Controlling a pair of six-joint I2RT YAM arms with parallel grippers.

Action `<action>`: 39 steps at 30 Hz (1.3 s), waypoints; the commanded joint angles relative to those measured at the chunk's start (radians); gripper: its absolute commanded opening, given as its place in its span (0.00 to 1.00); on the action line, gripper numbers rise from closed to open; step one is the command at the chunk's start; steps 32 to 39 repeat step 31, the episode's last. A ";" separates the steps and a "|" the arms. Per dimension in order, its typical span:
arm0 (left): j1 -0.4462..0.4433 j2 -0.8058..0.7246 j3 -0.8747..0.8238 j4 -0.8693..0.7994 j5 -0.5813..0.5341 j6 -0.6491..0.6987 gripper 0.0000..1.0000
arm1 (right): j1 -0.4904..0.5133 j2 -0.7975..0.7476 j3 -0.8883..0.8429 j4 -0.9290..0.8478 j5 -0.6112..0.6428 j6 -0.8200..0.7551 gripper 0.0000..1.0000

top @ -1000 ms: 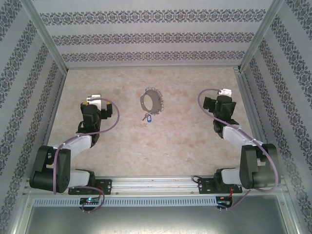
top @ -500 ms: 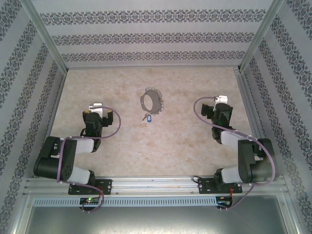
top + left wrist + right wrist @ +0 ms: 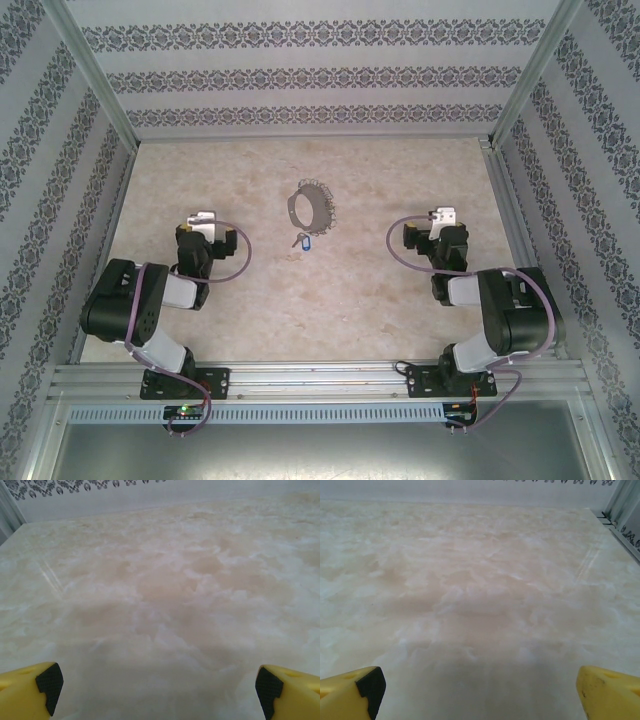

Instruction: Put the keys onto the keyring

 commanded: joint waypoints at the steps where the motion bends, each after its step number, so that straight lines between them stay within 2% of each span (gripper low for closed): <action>1: 0.045 -0.012 0.050 -0.075 0.045 -0.041 1.00 | -0.016 0.000 0.046 -0.001 -0.017 0.031 0.98; 3: 0.067 -0.011 0.056 -0.090 0.074 -0.054 1.00 | -0.014 0.002 0.046 0.002 -0.017 0.027 0.98; 39: 0.067 -0.012 0.053 -0.084 0.076 -0.051 1.00 | -0.009 -0.003 0.042 0.002 -0.019 0.021 0.98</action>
